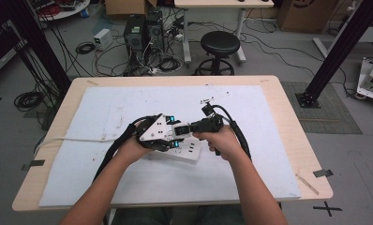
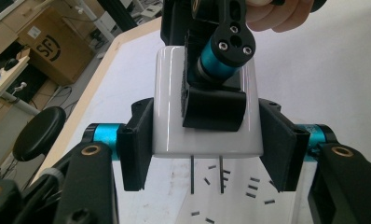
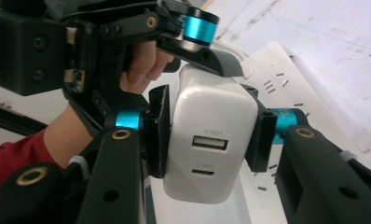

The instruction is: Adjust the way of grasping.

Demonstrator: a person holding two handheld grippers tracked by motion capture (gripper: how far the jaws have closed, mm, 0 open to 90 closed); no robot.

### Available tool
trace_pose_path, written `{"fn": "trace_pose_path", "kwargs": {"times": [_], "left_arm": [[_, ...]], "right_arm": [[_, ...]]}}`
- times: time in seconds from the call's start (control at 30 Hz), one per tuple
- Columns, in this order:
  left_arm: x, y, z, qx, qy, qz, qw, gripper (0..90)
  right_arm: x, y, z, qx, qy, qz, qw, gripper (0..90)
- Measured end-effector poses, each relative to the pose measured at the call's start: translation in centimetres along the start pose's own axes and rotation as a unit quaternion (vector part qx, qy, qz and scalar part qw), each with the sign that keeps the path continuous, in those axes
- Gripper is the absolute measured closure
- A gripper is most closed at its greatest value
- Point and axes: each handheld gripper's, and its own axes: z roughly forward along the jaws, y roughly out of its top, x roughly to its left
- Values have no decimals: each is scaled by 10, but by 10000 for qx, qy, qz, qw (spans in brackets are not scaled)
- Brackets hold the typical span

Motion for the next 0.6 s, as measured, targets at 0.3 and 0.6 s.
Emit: {"fn": "trace_pose_path", "kwargs": {"times": [0.3,0.6], "left_arm": [[0,-3,2,98,38,-207,9997,226],[8,-7,-11,89,146,-550,9983,195]], "right_arm": [[5,1,-3,-81,-235,-139,9996,627],[8,1,-15,-167,-482,-185,9985,630]]}}
